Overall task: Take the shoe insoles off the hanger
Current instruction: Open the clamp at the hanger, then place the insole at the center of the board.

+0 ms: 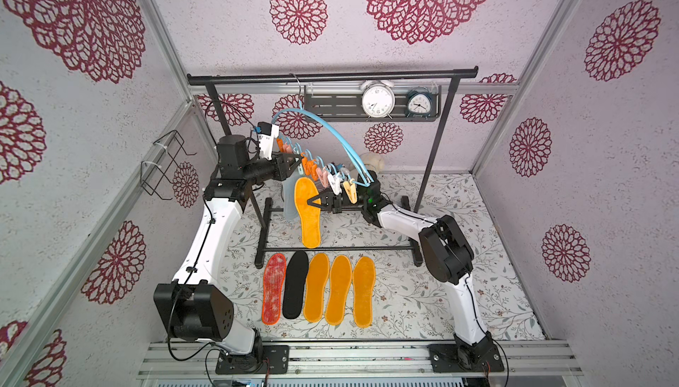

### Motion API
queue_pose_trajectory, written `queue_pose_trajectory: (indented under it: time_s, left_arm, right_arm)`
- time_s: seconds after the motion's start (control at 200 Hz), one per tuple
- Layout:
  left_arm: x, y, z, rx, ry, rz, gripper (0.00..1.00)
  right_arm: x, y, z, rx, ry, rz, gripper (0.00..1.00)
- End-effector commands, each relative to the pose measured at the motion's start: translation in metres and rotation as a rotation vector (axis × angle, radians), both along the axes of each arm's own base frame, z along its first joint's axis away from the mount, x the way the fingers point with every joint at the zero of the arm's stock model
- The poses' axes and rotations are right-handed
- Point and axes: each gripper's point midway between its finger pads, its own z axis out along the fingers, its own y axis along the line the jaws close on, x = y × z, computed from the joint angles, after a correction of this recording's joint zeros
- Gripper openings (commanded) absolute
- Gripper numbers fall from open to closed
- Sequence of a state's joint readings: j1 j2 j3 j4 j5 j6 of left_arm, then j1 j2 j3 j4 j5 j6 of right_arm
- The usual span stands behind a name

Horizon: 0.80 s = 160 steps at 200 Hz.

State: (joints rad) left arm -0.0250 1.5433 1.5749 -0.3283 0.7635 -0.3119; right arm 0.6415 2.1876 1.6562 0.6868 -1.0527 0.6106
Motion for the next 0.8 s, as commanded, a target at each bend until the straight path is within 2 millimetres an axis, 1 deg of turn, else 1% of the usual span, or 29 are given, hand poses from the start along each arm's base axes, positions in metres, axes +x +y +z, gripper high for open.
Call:
queue_pose_trajectory:
  time_s: [0.0, 0.05, 0.105, 0.185, 0.235, 0.3, 0.435, 0.46, 0.5, 0.565, 0.64, 0.715, 0.796]
  left_arm:
    - [0.0, 0.005, 0.009, 0.005, -0.017, 0.022, 0.18]
    - [0.0, 0.006, 0.008, 0.012, -0.016, 0.027, 0.18]
    - [0.001, 0.008, 0.007, 0.02, -0.015, 0.039, 0.18]
    - [0.002, 0.011, 0.005, 0.027, -0.011, 0.049, 0.18]
    - [0.003, 0.012, 0.004, 0.031, -0.007, 0.057, 0.18]
    - [0.003, 0.014, 0.004, 0.033, -0.004, 0.064, 0.18]
    - [0.004, 0.018, 0.0, 0.04, 0.004, 0.071, 0.18]
    - [0.004, 0.018, -0.001, 0.041, 0.004, 0.072, 0.18]
    - [0.005, 0.019, -0.003, 0.043, 0.01, 0.075, 0.18]
    - [0.005, 0.019, -0.004, 0.043, 0.013, 0.076, 0.18]
    - [0.006, 0.019, -0.004, 0.043, 0.013, 0.077, 0.18]
    - [0.007, 0.019, -0.004, 0.044, 0.013, 0.078, 0.18]
    - [0.007, 0.02, -0.004, 0.044, 0.016, 0.081, 0.18]
  right_arm:
    - [0.003, -0.019, 0.028, -0.02, -0.075, -0.123, 0.0]
    - [-0.001, -0.029, 0.021, -0.059, -0.061, -0.164, 0.0]
    - [-0.006, -0.045, 0.014, -0.101, -0.028, -0.22, 0.0]
    - [-0.018, -0.078, 0.006, -0.137, 0.057, -0.294, 0.0]
    - [-0.025, -0.102, -0.002, -0.168, 0.138, -0.342, 0.0]
    - [-0.041, -0.131, -0.017, -0.231, 0.223, -0.38, 0.0]
    - [-0.08, -0.188, -0.05, -0.423, 0.324, -0.454, 0.0]
    - [-0.086, -0.199, -0.053, -0.442, 0.338, -0.469, 0.0]
    - [-0.096, -0.215, -0.067, -0.481, 0.383, -0.492, 0.0]
    - [-0.11, -0.239, -0.082, -0.519, 0.446, -0.544, 0.0]
    - [-0.124, -0.258, -0.104, -0.559, 0.51, -0.586, 0.0]
    - [-0.136, -0.263, -0.124, -0.578, 0.573, -0.591, 0.0]
    - [-0.143, -0.266, -0.144, -0.593, 0.647, -0.603, 0.0]
